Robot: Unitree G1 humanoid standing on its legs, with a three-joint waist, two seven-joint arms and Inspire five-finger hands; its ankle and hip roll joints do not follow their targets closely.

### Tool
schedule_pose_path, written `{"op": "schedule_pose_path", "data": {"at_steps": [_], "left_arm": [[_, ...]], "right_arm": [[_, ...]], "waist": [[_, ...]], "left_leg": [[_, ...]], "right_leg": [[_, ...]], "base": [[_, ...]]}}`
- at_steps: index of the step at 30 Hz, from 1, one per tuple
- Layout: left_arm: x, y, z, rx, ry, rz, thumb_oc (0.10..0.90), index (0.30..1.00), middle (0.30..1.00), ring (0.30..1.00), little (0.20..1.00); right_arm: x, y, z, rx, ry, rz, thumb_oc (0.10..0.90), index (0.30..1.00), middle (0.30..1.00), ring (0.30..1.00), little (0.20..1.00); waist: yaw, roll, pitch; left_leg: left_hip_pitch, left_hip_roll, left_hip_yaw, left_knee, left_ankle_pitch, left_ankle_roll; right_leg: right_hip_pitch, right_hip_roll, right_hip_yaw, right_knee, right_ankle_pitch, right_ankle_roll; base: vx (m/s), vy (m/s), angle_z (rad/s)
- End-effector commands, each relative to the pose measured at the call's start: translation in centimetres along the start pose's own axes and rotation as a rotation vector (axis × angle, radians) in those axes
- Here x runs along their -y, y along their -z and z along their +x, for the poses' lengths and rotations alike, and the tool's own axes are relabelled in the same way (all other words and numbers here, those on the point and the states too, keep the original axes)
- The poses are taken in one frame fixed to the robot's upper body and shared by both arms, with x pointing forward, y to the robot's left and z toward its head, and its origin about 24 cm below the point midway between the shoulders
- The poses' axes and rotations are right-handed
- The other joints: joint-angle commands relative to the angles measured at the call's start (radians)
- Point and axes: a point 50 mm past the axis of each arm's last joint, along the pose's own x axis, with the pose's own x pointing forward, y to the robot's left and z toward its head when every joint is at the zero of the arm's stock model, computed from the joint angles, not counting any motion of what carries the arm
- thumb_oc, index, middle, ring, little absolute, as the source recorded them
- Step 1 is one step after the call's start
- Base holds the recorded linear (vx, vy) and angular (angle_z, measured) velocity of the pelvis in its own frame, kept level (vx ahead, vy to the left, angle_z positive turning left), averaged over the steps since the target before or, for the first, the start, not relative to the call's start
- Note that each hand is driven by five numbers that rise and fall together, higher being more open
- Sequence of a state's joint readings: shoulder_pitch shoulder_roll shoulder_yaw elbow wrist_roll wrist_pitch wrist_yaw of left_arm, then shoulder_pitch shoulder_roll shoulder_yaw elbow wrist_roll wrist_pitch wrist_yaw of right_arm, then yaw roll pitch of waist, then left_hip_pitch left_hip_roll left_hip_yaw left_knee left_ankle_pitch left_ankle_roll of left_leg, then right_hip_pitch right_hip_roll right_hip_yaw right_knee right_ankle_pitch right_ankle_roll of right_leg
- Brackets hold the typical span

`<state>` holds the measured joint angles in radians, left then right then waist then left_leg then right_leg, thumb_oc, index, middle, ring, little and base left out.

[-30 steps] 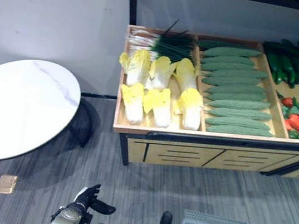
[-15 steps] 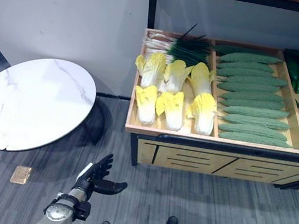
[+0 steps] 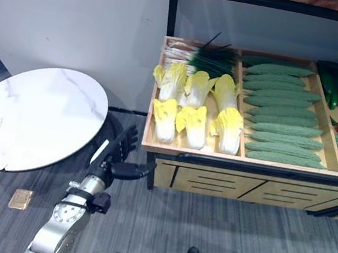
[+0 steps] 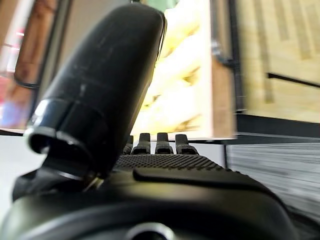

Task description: Get the vegetables into the basket

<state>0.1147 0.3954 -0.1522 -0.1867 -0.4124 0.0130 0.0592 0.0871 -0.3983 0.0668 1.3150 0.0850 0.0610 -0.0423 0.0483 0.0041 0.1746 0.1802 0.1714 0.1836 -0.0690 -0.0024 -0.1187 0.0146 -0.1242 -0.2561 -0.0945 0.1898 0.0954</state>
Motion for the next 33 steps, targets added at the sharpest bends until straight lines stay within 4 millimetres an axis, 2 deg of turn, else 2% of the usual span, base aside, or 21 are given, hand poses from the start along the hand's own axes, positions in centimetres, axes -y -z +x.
{"op": "schedule_pose_path", "data": {"at_steps": [1, 5, 6, 16, 20, 23, 25, 33], "left_arm": [[0.7, -7.0, 2.2, 0.375, -0.006, 0.027, 0.900, 1.000, 1.000, 1.000, 1.000], [0.4, -8.0, 3.9, 0.413, -0.074, 0.102, 0.900, 1.000, 1.000, 1.000, 1.000], [0.4, -7.9, 5.0, 0.401, -0.106, 0.109, 0.900, 1.000, 1.000, 1.000, 1.000], [-1.3, -6.9, 8.8, 0.305, -0.314, 0.211, 0.900, 1.000, 1.000, 1.000, 1.000], [-1.8, -6.2, 9.6, 0.261, -0.364, 0.196, 0.900, 1.000, 1.000, 1.000, 1.000], [-2.6, -4.7, 10.4, 0.166, -0.409, 0.206, 0.900, 1.000, 1.000, 1.000, 1.000], [-3.2, -4.4, 11.0, 0.130, -0.422, 0.240, 0.900, 1.000, 1.000, 1.000, 1.000], [-3.8, -5.0, 12.5, 0.101, -0.450, 0.268, 0.900, 1.000, 1.000, 1.000, 1.000]], "right_arm": [[0.4, -0.8, 0.1, -0.001, 0.016, -0.090, 0.400, 0.300, 0.300, 0.300, 0.300], [0.3, -1.2, 0.1, 0.011, 0.022, -0.119, 0.400, 0.300, 0.300, 0.300, 0.300], [0.3, -1.4, 0.1, 0.013, 0.027, -0.134, 0.400, 0.300, 0.300, 0.300, 0.300], [0.4, -1.8, 0.1, 0.029, 0.062, -0.170, 0.400, 0.300, 0.300, 0.300, 0.300], [0.5, -2.1, 0.1, 0.040, 0.075, -0.180, 0.400, 0.300, 0.300, 0.300, 0.300], [0.4, -2.2, 0.1, 0.045, 0.083, -0.200, 0.400, 0.300, 0.300, 0.300, 0.300], [0.6, -2.5, 0.1, 0.056, 0.089, -0.211, 0.400, 0.300, 0.300, 0.300, 0.300], [0.4, -3.9, 0.0, 0.103, 0.089, -0.254, 0.400, 0.300, 0.300, 0.300, 0.300]], "waist": [[-0.018, -0.044, -0.021], [-0.034, -0.044, -0.027], [-0.044, -0.045, -0.028], [-0.086, -0.040, -0.035], [-0.099, -0.039, -0.040], [-0.117, -0.034, -0.045], [-0.129, -0.030, -0.047], [-0.161, -0.019, -0.038]], "left_leg": [[-0.064, 0.008, -0.023, -0.018, 0.057, -0.047], [-0.059, 0.007, -0.013, -0.018, 0.052, -0.047], [-0.057, 0.006, -0.009, -0.018, 0.052, -0.048], [-0.050, 0.011, 0.026, -0.018, 0.046, -0.053], [-0.045, 0.012, 0.037, -0.018, 0.045, -0.053], [-0.036, 0.012, 0.050, -0.018, 0.041, -0.055], [-0.033, 0.012, 0.058, -0.018, 0.042, -0.057], [-0.046, 0.010, 0.079, -0.018, 0.046, -0.059]], "right_leg": [[0.163, -0.021, -0.030, 0.007, -0.203, 0.062], [0.161, -0.020, -0.020, 0.007, -0.201, 0.063], [0.159, -0.019, -0.015, 0.007, -0.201, 0.063], [0.139, -0.018, 0.015, 0.007, -0.194, 0.072], [0.135, -0.017, 0.026, 0.007, -0.190, 0.074], [0.134, -0.015, 0.035, 0.007, -0.192, 0.076], [0.132, -0.015, 0.041, 0.007, -0.192, 0.077], [0.104, -0.015, 0.066, 0.007, -0.180, 0.083]], "base": [[0.03, 0.005, -0.05], [0.03, 0.009, -0.05], [0.00, 0.000, 0.00], [0.02, 0.006, -0.09], [0.02, 0.002, -0.18], [0.01, 0.008, -0.11], [0.02, 0.004, -0.04], [-0.01, -0.005, -0.10]]}}
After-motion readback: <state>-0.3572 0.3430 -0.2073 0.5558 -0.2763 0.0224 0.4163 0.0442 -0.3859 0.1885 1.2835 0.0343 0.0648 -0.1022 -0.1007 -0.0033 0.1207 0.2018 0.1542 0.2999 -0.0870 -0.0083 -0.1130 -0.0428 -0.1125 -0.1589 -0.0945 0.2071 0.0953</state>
